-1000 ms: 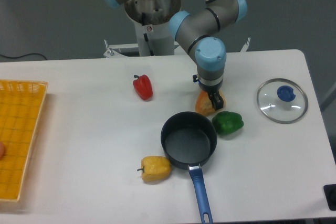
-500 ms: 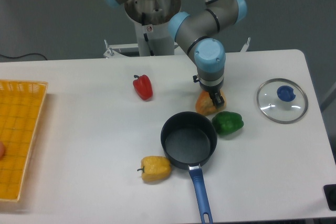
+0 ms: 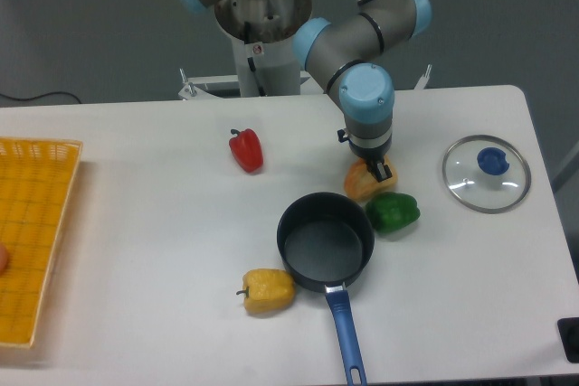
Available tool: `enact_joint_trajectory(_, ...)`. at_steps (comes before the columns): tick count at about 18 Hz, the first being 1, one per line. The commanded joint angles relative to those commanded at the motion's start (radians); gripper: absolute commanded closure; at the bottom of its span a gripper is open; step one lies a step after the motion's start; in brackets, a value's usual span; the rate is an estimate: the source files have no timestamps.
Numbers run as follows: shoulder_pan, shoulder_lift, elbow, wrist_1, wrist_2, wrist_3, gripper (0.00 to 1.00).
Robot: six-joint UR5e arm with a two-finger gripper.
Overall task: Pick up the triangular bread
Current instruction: 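Close the gripper on the triangular bread, then lift the grasped bread up off the table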
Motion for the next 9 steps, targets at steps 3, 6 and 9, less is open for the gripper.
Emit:
enact_joint_trajectory(3, 0.0, 0.005, 0.006, -0.008, -0.005, 0.0, 0.93)
enact_joint_trajectory(6, 0.008, 0.009, 0.008, -0.016, -0.003, 0.002, 0.94)
enact_joint_trajectory(9, 0.008, 0.029, 0.028, -0.057, -0.003, 0.005, 0.94)
